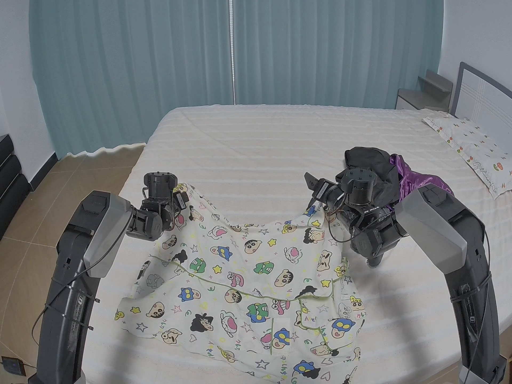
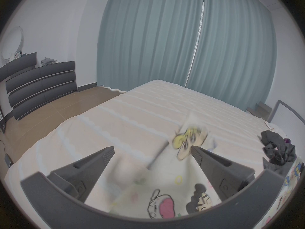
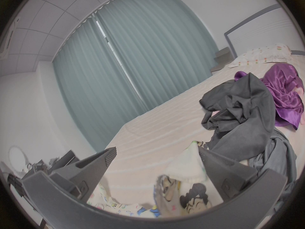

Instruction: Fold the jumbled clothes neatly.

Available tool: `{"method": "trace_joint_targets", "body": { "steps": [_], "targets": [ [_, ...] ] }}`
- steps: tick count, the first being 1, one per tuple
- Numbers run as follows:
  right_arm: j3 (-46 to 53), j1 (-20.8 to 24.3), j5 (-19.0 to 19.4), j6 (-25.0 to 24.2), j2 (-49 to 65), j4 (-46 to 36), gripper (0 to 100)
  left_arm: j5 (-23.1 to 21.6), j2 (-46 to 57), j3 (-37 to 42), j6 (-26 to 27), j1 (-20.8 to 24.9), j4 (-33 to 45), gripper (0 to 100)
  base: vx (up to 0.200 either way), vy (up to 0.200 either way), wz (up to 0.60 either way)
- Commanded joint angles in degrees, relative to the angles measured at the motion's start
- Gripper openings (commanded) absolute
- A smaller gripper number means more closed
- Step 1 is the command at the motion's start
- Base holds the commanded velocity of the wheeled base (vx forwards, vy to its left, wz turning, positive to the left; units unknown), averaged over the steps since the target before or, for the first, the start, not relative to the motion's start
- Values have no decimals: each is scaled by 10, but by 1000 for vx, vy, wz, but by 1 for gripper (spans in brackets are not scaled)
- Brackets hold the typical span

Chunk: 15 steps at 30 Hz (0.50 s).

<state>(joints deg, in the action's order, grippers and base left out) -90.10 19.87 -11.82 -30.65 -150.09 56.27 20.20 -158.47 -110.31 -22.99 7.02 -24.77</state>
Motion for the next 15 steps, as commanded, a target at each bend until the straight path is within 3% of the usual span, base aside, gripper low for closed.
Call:
{"method": "trace_joint_targets", "body": {
  "steps": [1,12,15],
  "targets": [
    [-21,-18,-18,-28,-20,-3,100,3,-30,-33,0,-24,3,100,0,0,0],
    [-24,-25,-20,-54,-15,-57,100,3,-26,-43,-19,-69,22,100,0,0,0],
    [40,-26,-29,-73,47,-60,100,3,19,-33,-96,-70,74,100,0,0,0]
  ]
}}
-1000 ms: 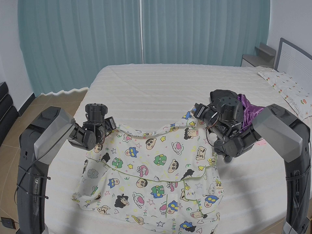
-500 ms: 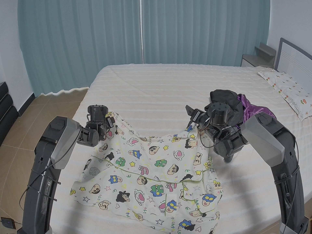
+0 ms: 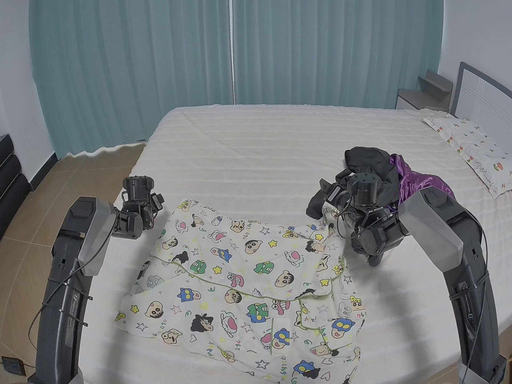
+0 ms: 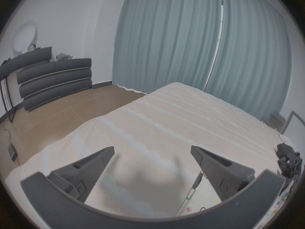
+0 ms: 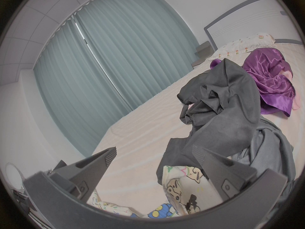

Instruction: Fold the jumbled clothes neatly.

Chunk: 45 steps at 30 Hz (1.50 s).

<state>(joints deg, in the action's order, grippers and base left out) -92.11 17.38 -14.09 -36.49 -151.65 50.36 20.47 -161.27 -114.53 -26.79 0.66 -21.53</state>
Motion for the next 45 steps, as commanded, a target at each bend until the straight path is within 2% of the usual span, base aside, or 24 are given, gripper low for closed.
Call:
{"method": "trace_joint_targets", "body": {
  "steps": [1,2,3,4,5,6,7,8,10,14,16,17,19,20,21,23,25,26,29,37,45],
  "targets": [
    [60,-2,-7,-15,63,-1,100,0,47,9,-58,-7,41,100,0,0,0],
    [152,-3,10,-20,122,4,100,-17,98,58,-110,-7,61,100,0,0,0],
    [152,-3,10,-20,122,4,100,-17,98,58,-110,-7,61,100,0,0,0],
    [249,-6,57,-22,180,7,100,-65,157,122,-147,-7,61,100,0,0,0],
    [295,-8,81,-21,203,14,100,-89,186,159,-162,-7,61,100,0,0,0],
    [295,-8,81,-21,203,14,100,-89,186,159,-162,-7,61,100,0,0,0],
    [407,-9,117,-17,254,45,100,-133,251,251,-185,-7,47,100,0,0,0],
    [474,-8,131,-15,277,73,100,-149,284,308,-192,-7,25,100,0,0,0],
    [547,-9,151,-14,300,112,100,-165,322,380,-199,-7,-17,100,0,0,0],
    [727,-17,216,17,314,220,100,-215,418,595,-202,0,-184,100,0,0,0],
    [784,-18,239,42,301,267,100,-236,449,672,-201,13,-245,100,0,0,0],
    [792,-18,242,44,297,274,100,-239,453,680,-201,15,-253,100,0,0,0],
    [844,-16,262,58,258,343,100,-247,474,743,-202,23,-302,100,0,0,0],
    [846,-15,262,58,255,347,100,-247,474,745,-202,24,-302,100,0,0,0],
    [863,-13,267,63,224,388,100,-246,475,762,-205,30,-309,100,0,0,0],
    [867,-13,267,74,201,396,100,-244,474,770,-214,30,-312,100,0,0,0],
    [864,-15,269,96,178,396,100,-246,473,772,-241,30,-313,100,0,0,0],
    [867,-17,277,113,160,396,100,-247,473,774,-273,30,-316,100,0,0,0],
    [860,-18,301,125,137,396,100,-250,477,795,-302,30,-324,100,0,0,0],
    [837,-13,309,126,118,396,100,-255,474,877,-303,31,-451,100,0,0,0],
    [800,-12,308,124,115,396,100,-254,454,883,-303,31,-459,100,0,0,0]
  ]
}}
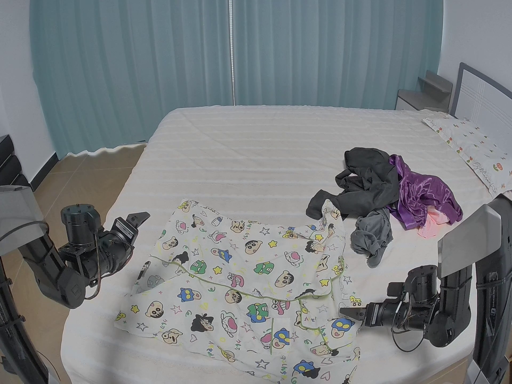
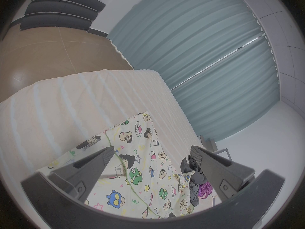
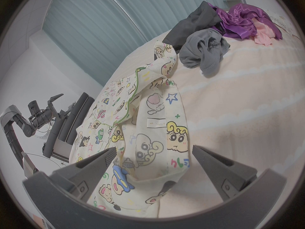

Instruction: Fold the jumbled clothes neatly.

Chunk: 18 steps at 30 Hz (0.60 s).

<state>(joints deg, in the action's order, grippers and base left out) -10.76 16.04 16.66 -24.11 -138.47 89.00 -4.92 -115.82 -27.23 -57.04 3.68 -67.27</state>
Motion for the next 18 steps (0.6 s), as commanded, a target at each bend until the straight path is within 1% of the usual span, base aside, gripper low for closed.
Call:
{"method": "trace_joint_targets", "body": {
  "steps": [1,7,10,16,18],
  "targets": [
    [-20,1,0,-1,-17,10,100,0,-3,10,-1,1,-2,100,0,0,0],
    [-53,-2,-6,-1,-22,10,100,4,-6,14,-1,0,-2,100,0,0,0],
    [-75,-1,-6,-2,-21,-20,100,4,-6,14,-1,0,-3,100,0,0,0],
    [-109,-2,-7,-3,-24,-55,100,3,-7,14,-1,-1,-3,100,0,0,0],
    [-124,-4,-17,-3,-31,-65,100,3,-7,14,-2,-2,-3,100,0,0,0]
  ]
}}
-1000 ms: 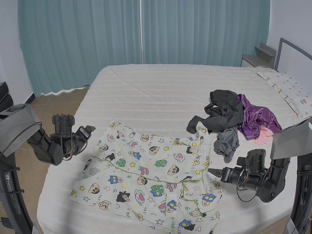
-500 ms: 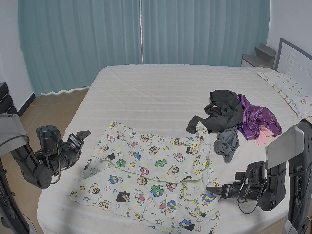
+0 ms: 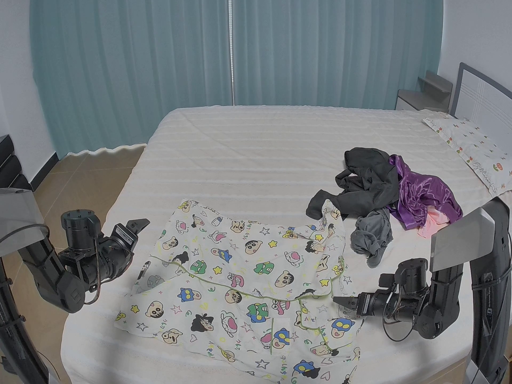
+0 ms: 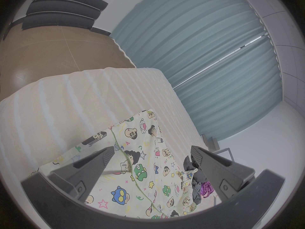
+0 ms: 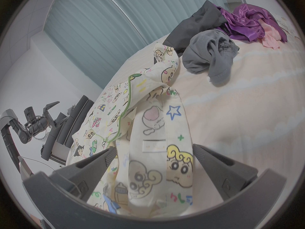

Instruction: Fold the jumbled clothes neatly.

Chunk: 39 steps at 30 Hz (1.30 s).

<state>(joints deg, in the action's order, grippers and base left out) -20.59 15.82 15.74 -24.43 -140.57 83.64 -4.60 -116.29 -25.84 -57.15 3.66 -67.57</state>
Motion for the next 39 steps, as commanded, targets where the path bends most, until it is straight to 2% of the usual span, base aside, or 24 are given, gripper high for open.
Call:
{"method": "trace_joint_targets", "body": {
  "steps": [1,3,4,28,39],
  "targets": [
    [-29,-3,-12,-1,-14,-16,100,-2,-3,0,-1,-1,0,100,0,0,0],
    [-29,-3,-15,-1,-12,-16,100,-2,-3,0,-1,-2,1,100,0,0,0],
    [-28,-3,-15,-1,-11,-15,0,-2,-3,0,-1,-2,0,100,0,0,0],
    [29,-26,-15,-17,32,9,0,-2,-3,1,0,-2,1,100,0,0,0],
    [78,-59,-17,-9,55,33,0,-5,-16,4,3,-2,0,100,0,0,0]
  ]
}}
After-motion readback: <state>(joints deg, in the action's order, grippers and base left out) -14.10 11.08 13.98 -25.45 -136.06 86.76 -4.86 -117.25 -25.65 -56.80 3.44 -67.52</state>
